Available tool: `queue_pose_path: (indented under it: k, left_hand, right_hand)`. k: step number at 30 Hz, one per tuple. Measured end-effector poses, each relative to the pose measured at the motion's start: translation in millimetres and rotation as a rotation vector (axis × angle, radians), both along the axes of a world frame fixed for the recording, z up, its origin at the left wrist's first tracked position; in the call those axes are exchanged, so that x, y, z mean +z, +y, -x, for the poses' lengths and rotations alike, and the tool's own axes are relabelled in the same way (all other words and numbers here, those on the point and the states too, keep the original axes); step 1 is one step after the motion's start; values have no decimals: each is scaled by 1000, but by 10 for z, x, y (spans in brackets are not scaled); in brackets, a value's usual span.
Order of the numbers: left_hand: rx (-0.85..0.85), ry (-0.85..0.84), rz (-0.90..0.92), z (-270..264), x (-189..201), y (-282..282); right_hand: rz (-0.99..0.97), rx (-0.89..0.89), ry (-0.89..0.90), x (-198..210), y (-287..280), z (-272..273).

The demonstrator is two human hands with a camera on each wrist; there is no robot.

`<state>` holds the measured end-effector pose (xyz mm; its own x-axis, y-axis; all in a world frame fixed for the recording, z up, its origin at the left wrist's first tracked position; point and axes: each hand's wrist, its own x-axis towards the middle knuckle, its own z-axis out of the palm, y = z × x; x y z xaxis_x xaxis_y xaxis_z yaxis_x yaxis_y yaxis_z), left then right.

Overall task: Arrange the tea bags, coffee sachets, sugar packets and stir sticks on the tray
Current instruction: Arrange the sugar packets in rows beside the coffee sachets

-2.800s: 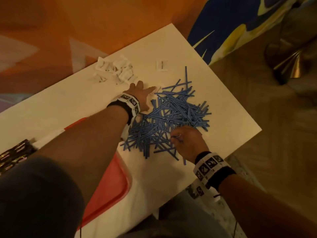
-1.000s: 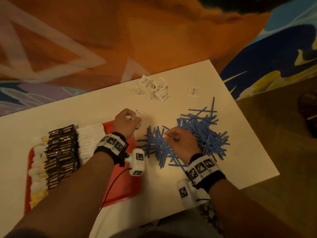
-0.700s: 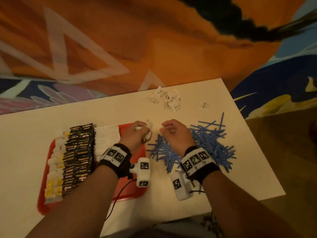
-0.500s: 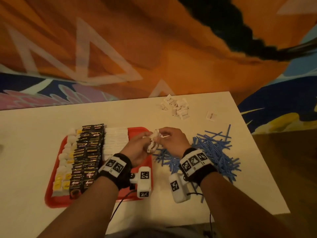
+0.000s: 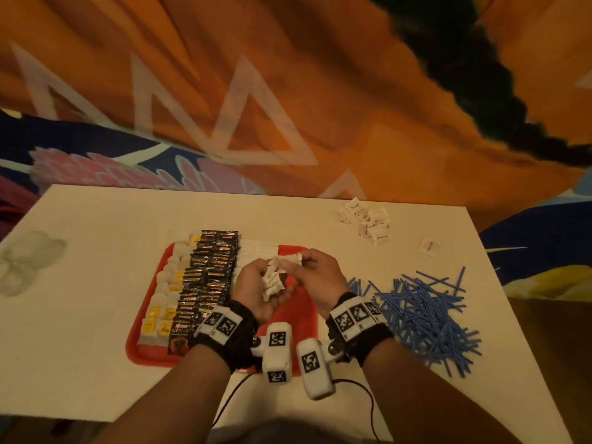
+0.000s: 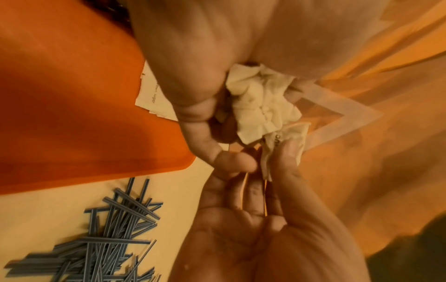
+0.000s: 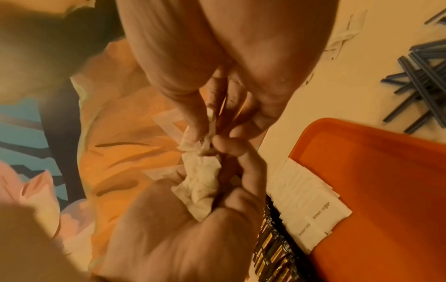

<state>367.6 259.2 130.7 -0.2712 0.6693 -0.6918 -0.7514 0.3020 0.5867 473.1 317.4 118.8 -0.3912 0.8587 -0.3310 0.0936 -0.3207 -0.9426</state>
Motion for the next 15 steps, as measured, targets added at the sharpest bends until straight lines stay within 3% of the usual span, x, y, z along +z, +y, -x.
queue_pose_path:
  k: [9,12,15]
  left_hand:
    - [-55,45,-46,677,76,-221]
    - [-105,187,-67,927,75,-326]
    - [-312,413,-133,1104,113,-404]
  right_hand:
    - [117,-144,139,196,-155,366]
    - [30,-119,23,189,-210,507]
    - [-53,-40,-109,126,-283,674]
